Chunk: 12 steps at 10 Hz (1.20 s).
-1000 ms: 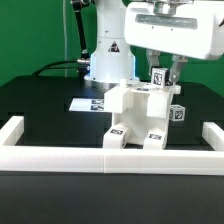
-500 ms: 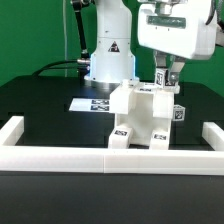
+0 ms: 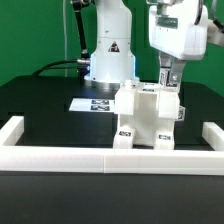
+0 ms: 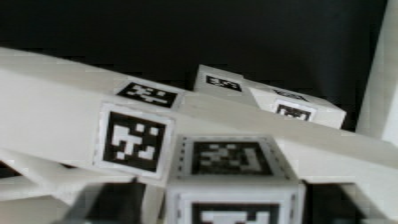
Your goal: Assemble chair
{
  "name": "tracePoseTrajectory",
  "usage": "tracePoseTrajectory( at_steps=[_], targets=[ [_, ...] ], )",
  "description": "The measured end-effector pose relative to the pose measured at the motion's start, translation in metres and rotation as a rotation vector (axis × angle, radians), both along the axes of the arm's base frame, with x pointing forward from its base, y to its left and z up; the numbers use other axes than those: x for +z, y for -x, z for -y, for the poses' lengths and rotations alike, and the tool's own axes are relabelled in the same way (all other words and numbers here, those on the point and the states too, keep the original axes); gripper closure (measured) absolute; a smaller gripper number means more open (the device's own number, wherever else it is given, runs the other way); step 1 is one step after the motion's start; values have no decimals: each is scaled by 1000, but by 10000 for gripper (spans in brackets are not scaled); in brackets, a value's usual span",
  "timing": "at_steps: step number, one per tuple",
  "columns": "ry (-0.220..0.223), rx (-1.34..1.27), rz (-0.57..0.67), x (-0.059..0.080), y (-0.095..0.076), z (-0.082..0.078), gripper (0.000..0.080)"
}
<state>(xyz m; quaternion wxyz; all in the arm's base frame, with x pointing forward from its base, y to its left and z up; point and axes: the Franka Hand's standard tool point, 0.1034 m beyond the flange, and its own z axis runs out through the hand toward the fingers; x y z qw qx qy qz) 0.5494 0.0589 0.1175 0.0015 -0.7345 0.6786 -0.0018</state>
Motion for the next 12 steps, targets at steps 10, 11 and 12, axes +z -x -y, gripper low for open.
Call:
tracePoseTrajectory(
  at_steps=[10, 11, 12],
  targets=[
    [7, 578, -3, 1, -2, -9, 151],
    [8, 693, -3, 1, -2, -9, 151],
    [11, 785, 1, 1, -2, -9, 151]
  ],
)
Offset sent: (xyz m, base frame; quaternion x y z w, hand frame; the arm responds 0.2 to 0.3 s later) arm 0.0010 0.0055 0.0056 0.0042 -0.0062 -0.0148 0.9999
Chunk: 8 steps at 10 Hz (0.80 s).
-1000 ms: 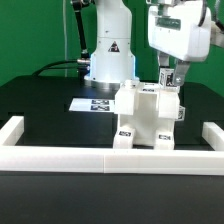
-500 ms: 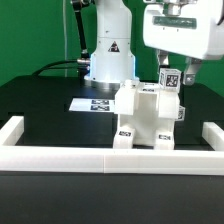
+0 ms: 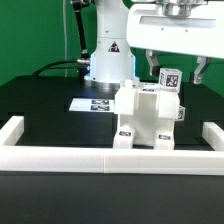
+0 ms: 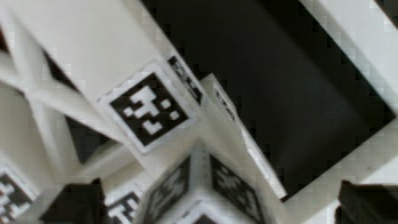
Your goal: Assemble chair
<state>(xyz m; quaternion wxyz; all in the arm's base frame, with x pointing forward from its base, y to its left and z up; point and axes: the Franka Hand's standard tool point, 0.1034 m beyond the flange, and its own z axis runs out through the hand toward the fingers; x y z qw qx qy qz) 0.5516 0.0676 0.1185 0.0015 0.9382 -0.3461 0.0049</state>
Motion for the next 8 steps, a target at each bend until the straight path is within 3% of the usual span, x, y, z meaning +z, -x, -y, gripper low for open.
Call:
tracePoseTrajectory(
  at_steps=[8],
  targets=[
    [9, 592, 2, 0, -2, 4, 151]
  ],
)
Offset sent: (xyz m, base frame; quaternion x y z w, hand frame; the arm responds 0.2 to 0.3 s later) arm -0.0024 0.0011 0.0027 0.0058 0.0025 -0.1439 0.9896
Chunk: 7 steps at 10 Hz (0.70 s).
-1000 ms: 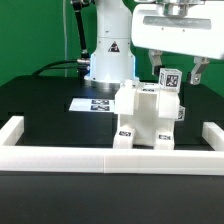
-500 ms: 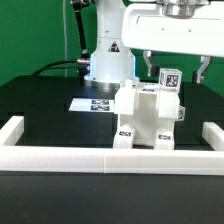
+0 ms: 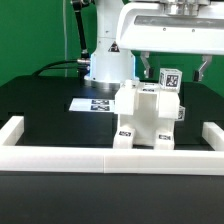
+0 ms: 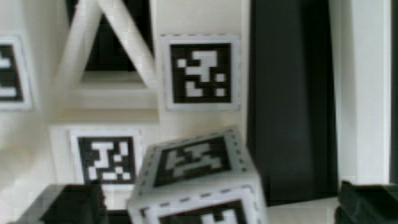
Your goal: Assemble chair
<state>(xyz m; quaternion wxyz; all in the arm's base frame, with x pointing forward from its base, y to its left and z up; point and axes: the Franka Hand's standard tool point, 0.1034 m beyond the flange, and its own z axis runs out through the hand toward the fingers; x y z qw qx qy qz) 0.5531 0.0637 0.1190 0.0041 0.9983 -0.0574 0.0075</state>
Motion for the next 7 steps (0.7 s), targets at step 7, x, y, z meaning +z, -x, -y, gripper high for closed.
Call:
tracePoseTrajectory(
  at_steps=[7],
  targets=[
    [19, 176, -3, 0, 0, 3, 416]
  ],
)
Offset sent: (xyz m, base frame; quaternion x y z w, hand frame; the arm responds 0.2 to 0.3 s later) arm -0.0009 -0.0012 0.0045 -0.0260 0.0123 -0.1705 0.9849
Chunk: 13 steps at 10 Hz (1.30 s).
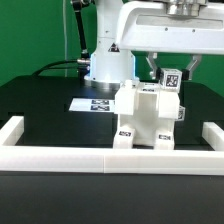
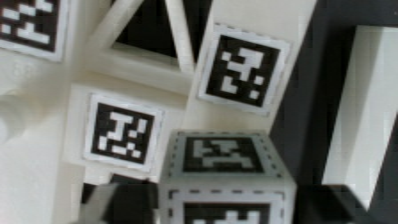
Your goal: Assemble chair
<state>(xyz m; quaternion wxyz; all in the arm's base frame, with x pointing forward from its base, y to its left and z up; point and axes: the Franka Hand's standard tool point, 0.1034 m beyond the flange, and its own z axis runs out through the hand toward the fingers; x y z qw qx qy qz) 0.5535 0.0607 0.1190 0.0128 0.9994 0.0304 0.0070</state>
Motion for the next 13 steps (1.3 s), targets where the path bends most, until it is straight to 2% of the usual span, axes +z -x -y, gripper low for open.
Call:
tracePoseTrajectory(
  at_steps=[1, 5, 13],
  targets=[
    [0, -18, 1, 0, 0, 0, 514],
    [-5, -219, 5, 0, 0, 0, 513],
    [-50, -892, 14, -1, -1, 1, 512]
  ],
)
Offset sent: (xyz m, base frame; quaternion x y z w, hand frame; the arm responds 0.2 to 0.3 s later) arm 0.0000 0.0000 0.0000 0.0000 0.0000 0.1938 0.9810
